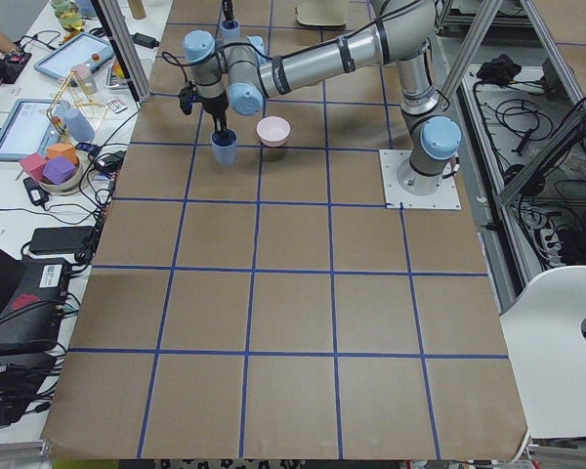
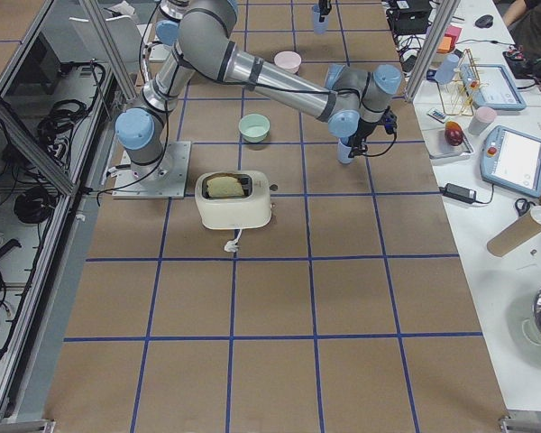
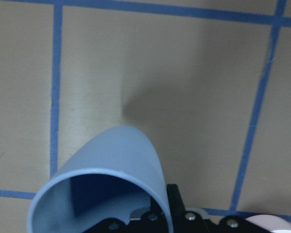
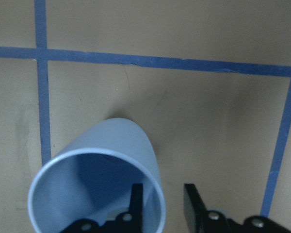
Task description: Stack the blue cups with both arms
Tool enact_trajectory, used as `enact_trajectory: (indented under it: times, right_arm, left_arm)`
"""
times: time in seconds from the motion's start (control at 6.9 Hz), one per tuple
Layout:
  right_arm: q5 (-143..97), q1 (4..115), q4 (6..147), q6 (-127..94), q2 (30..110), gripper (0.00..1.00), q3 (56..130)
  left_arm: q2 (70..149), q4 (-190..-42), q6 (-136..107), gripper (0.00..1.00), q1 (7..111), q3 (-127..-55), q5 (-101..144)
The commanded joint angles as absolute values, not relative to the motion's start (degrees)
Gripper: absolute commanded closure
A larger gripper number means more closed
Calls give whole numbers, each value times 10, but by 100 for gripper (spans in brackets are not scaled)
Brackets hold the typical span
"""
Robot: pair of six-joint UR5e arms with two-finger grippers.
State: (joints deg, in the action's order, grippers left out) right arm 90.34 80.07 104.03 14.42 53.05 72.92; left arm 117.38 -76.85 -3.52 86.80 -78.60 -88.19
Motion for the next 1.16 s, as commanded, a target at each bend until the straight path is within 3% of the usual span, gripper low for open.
enact_trajectory:
  times: [0.0,0.29,0.72,0.87,1.01]
  right_arm:
    - [899,800,1032,145,534,100,728]
    - [899,796,1005,145,544,100,715]
    - [898,796,977,144,585,100,714]
    - [897,798,970,142,593,100,715]
    - [892,802,953,142,600,100,715]
  left_arm:
    - [1197,-769,-115,100,999,-754,-841]
    - [1229,-704,-159,100,1069,-764,-802]
    - [1280,-604,-159,100,1087,-776,-807]
    - [1281,-603,-155,39,1087,-778,-807]
    - [1261,-609,-156,0,1086,-773,-806]
